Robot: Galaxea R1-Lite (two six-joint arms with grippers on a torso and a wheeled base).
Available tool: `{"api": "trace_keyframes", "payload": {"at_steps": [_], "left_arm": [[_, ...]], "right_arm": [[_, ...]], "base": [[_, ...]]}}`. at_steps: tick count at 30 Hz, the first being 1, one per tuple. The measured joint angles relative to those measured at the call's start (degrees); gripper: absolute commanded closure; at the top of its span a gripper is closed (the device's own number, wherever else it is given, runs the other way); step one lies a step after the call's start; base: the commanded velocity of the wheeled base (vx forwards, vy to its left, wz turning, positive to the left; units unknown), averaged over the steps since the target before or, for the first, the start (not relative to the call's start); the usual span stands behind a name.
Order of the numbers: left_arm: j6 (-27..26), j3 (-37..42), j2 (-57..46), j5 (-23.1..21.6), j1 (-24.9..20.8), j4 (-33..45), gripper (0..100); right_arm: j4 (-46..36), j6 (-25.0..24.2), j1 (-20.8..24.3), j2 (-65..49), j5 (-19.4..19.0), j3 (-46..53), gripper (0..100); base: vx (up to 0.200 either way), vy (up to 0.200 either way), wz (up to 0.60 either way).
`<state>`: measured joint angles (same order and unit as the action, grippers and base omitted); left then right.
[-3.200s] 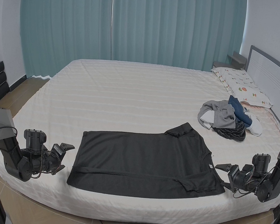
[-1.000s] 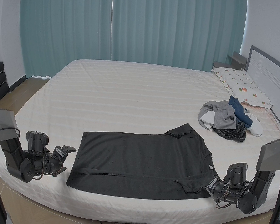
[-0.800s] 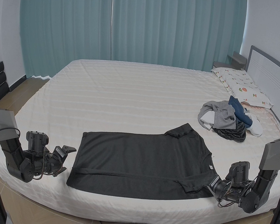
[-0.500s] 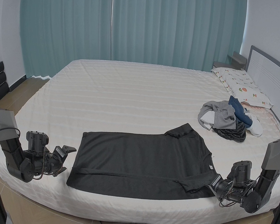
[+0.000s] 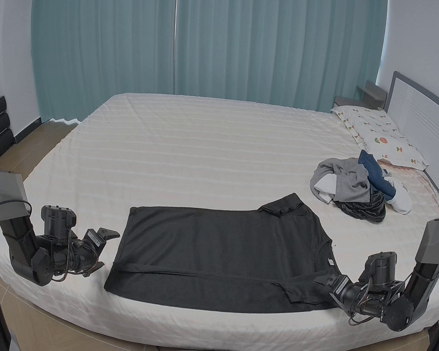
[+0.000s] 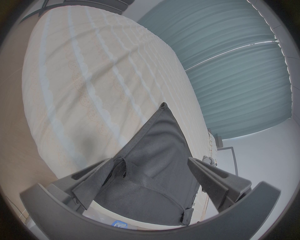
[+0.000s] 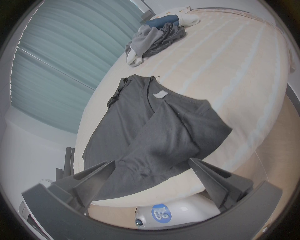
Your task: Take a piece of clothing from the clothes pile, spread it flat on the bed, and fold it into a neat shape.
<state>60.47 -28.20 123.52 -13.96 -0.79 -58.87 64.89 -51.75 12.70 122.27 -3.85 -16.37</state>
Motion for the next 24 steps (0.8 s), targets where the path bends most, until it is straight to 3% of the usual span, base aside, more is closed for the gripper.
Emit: {"api": "trace_keyframes", "payload": {"at_steps": [9, 24], "left_arm": [[-0.01, 0.02, 0.00, -0.02, 0.00, 0.00, 0], [-0.01, -0.02, 0.00, -0.02, -0.09, 0.00, 0]], "right_arm": [[-1.08, 3.55, -5.84, -2.23, -1.12, -1.79, 0], [0.22, 3.50, -7.47, 5.81, -3.73, -9.07, 0]], "base": [[0.000, 0.000, 0.00], [0.000, 0.000, 0.00]]}}
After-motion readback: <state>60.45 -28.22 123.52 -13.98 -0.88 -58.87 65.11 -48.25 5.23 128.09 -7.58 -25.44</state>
